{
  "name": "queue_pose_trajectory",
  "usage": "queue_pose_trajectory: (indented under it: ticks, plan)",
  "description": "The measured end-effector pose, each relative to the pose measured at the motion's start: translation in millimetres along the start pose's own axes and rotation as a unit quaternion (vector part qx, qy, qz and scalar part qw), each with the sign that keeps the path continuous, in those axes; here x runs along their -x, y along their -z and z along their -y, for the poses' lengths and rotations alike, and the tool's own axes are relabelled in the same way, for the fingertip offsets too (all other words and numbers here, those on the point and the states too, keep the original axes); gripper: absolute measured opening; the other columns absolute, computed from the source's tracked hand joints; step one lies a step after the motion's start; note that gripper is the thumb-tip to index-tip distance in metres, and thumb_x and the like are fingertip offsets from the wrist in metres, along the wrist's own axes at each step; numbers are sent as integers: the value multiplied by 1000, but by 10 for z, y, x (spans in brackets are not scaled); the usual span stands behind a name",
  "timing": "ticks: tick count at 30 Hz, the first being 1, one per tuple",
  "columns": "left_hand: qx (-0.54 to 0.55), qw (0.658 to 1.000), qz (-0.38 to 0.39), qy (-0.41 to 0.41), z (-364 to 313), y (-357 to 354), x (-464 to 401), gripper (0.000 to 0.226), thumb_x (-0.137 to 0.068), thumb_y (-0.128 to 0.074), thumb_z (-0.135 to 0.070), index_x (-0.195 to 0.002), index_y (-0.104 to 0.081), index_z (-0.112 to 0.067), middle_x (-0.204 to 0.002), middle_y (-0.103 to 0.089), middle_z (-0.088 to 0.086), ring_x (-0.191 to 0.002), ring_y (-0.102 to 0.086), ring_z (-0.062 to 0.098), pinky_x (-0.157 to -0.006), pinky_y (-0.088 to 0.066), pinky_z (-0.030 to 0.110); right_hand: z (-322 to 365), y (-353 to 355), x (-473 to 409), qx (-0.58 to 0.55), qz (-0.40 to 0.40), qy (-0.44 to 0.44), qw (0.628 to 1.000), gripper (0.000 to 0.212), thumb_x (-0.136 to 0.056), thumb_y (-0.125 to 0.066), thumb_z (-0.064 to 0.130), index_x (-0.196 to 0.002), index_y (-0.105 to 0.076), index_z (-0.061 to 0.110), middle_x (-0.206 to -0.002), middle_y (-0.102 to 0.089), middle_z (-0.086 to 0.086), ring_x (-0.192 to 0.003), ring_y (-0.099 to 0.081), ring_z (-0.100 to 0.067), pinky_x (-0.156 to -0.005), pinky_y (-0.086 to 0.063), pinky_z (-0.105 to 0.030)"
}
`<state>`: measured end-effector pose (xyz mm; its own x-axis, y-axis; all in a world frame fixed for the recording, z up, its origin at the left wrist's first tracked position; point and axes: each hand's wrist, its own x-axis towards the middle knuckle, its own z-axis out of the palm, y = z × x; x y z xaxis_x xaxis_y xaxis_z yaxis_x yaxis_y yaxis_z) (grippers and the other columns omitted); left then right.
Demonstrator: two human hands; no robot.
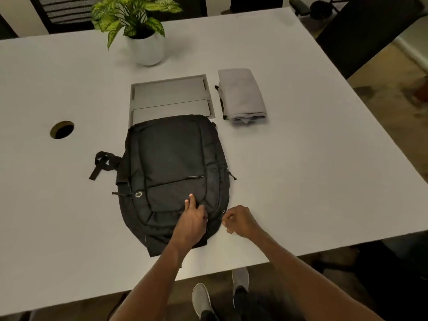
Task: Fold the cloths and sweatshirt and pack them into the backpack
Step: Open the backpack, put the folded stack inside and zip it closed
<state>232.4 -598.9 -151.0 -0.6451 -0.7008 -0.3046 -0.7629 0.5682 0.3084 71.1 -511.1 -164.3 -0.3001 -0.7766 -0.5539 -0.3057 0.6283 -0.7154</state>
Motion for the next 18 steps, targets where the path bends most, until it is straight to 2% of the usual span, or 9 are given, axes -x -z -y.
queue_pose_trajectory:
  ticks: [3,5,6,8,11,13,15,16,18]
  plan:
    - [20,1000,0,-3,0,23,31,17,-97,-54,-23,-104,-63,-12,-156,-16,28,-145,-20,43,-112,-35,37,4,-157,108,-42,9,-13,999,13,-89,-61,-8,-97,-70,-12,-85,-67,-28,-47,-58,-6,-50,-50,-13]
    - [29,999,-17,-5,-9,28,58,14,-94,-59,-25,-98,-67,-13,-151,-29,27,-139,-32,42,-109,-39,37,-2,-201,133,-38,5,-8,999,17,-89,-62,-6,-103,-70,-10,-94,-70,-28,-52,-60,-5,-53,-51,-11]
    - [32,998,-46,-6,-31,21,80,13,-91,-63,-25,-93,-68,-13,-140,-43,24,-129,-44,39,-101,-46,37,3,-210,151,-29,0,-1,1000,18,-88,-64,-3,-104,-71,-7,-95,-71,-25,-57,-63,-8,-56,-52,-11]
    - [43,994,-98,10,-109,16,149,17,-89,-65,-27,-82,-67,-12,-101,-63,11,-93,-60,25,-72,-52,30,0,-237,177,-30,-19,-7,999,16,-87,-69,4,-101,-75,1,-93,-74,-18,-66,-69,-17,-60,-55,-14]
    - [144,983,-72,89,-276,-93,223,35,-94,-60,-33,-70,-67,-10,-64,-65,3,-54,-55,13,-53,-42,24,-14,-295,227,-50,-59,-30,997,11,-84,-75,14,-92,-77,8,-82,-75,-8,-67,-72,-18,-60,-58,-18]
    - [278,948,-22,150,-336,-179,217,43,-96,-58,-33,-67,-71,-4,-59,-67,7,-52,-61,19,-58,-52,30,-24,-309,256,-75,-66,-43,994,11,-84,-75,15,-92,-77,7,-78,-74,-3,-66,-72,-15,-63,-59,-20]
    - [412,887,-3,207,-367,-195,204,38,-95,-60,-29,-70,-73,-3,-63,-70,12,-58,-66,25,-65,-59,37,-20,-290,269,-85,-49,-54,994,10,-85,-73,14,-93,-77,9,-78,-73,-1,-66,-72,-12,-64,-59,-20]
    - [447,865,-3,226,-374,-197,193,34,-94,-62,-26,-72,-75,-3,-64,-70,12,-58,-66,24,-66,-59,37,-8,-267,267,-87,-37,-65,993,9,-86,-72,14,-92,-77,10,-77,-73,1,-65,-71,-11,-63,-58,-19]
    - [460,856,-6,235,-370,-183,180,29,-93,-62,-21,-71,-74,-7,-63,-69,8,-56,-63,18,-64,-57,32,15,-217,225,-89,-46,-90,991,12,-88,-68,17,-84,-77,9,-75,-73,-3,-64,-69,-13,-63,-59,-24]
